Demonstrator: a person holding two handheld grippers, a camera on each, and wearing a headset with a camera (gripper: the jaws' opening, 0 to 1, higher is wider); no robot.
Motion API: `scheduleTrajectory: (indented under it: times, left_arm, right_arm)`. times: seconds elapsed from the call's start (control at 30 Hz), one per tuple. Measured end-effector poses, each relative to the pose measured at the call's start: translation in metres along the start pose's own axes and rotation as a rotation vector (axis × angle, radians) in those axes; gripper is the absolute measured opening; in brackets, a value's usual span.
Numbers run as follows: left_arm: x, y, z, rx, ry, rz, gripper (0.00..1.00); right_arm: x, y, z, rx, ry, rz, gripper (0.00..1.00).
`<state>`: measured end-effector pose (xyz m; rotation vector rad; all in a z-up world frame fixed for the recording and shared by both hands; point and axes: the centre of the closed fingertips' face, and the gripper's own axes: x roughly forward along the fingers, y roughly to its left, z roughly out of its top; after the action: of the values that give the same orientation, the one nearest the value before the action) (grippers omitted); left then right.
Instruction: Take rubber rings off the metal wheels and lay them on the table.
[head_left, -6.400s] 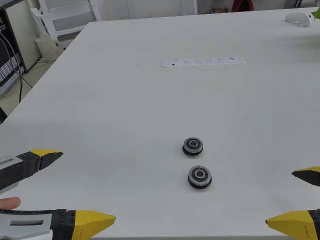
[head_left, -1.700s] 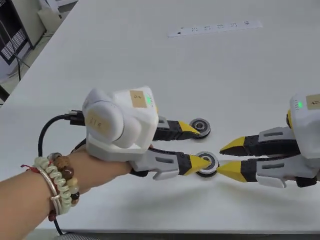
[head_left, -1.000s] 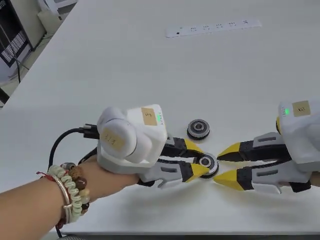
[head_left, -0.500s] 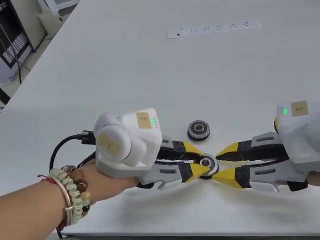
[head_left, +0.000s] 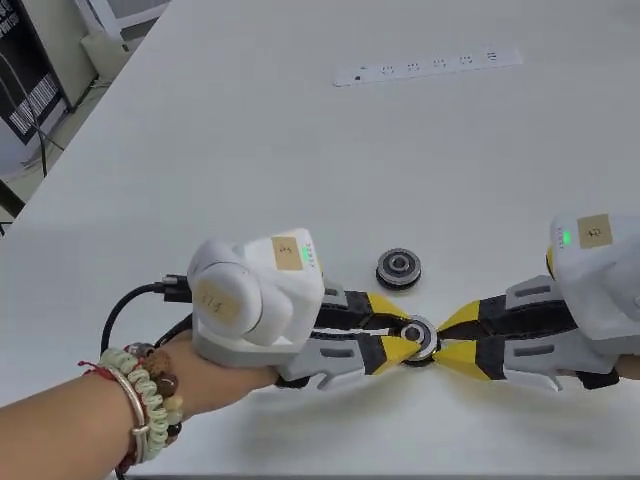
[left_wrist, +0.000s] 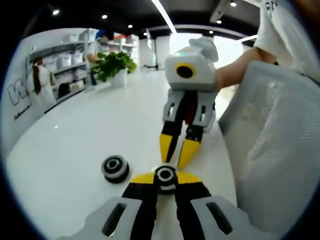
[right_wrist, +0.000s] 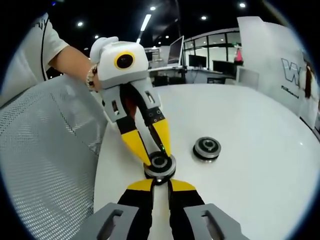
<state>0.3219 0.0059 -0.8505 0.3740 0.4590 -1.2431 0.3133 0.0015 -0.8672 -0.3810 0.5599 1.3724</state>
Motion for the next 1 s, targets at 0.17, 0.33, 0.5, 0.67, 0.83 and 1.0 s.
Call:
scheduleTrajectory:
  times: [0.17, 0.33, 0.5, 0.67, 0.83, 1.0]
  left_arm:
    - [0.0, 0.0, 0.0, 0.001, -0.005, 0.0, 0.14]
    - [-0.001, 0.0, 0.001, -0.001, -0.008, 0.0, 0.14]
    - [-0.001, -0.001, 0.001, 0.016, -0.005, 0.007, 0.14]
    - [-0.001, -0.001, 0.001, 0.032, -0.004, 0.003, 0.14]
    - [-0.001, 0.0, 0.001, 0.042, -0.001, 0.003, 0.14]
    - [-0.002, 0.0, 0.001, 0.041, -0.005, 0.002, 0.14]
  right_arm:
    - [-0.001, -0.003, -0.002, -0.039, 0.017, -0.02, 0.01]
    - [-0.002, -0.004, -0.003, -0.036, 0.01, -0.028, 0.0]
    - [-0.003, -0.004, -0.003, -0.045, -0.018, -0.049, 0.0]
    - [-0.003, -0.006, -0.002, -0.055, -0.01, -0.071, 0.0]
    - [-0.004, -0.009, -0.001, -0.012, 0.023, -0.095, 0.0]
    - [-0.006, -0.01, 0.0, 0.135, -0.031, -0.076, 0.0]
